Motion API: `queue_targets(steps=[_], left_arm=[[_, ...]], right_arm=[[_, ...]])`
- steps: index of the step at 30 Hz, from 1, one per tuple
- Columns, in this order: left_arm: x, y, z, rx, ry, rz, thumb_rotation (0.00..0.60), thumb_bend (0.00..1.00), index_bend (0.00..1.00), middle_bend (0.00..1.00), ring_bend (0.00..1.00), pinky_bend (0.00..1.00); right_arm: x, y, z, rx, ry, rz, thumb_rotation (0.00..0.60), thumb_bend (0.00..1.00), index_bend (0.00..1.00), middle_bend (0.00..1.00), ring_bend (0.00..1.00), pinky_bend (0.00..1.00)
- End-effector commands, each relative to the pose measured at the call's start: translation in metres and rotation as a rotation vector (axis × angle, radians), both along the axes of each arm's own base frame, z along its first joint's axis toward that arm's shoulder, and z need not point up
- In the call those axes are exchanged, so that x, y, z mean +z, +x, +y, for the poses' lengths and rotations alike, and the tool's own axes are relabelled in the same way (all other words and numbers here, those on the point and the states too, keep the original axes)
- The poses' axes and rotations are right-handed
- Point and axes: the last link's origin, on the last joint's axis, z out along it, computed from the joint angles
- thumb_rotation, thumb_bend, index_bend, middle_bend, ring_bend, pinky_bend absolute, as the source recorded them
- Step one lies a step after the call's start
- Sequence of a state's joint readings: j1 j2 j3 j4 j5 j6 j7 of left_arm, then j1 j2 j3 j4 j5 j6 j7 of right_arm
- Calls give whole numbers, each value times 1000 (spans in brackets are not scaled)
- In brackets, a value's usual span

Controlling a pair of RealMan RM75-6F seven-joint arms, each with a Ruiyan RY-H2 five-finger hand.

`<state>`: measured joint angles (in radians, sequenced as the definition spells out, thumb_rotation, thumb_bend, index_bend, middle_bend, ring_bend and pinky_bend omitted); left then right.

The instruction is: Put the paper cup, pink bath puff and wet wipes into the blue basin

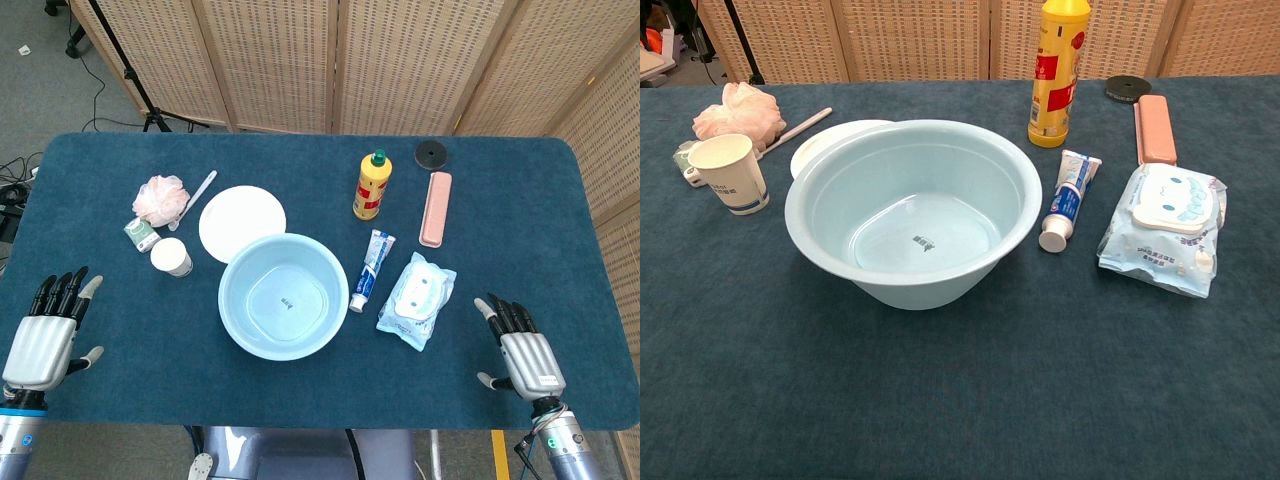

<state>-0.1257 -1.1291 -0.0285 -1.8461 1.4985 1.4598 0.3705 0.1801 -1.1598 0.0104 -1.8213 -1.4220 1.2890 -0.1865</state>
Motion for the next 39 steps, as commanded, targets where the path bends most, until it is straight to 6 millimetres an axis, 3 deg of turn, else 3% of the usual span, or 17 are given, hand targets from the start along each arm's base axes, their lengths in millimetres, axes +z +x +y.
queue_targets(steps=[1, 39], left_arm=[[-1, 1, 0, -3, -4, 2, 600, 126, 74, 0, 0, 0], [-4, 5, 2, -16, -19, -5, 600, 127, 74, 0, 0, 0]], right_arm=[[1, -1, 0, -3, -2, 1, 600, 53, 30, 0, 0, 0], [2, -2, 3, -7, 0, 3, 600, 53, 30, 0, 0, 0]])
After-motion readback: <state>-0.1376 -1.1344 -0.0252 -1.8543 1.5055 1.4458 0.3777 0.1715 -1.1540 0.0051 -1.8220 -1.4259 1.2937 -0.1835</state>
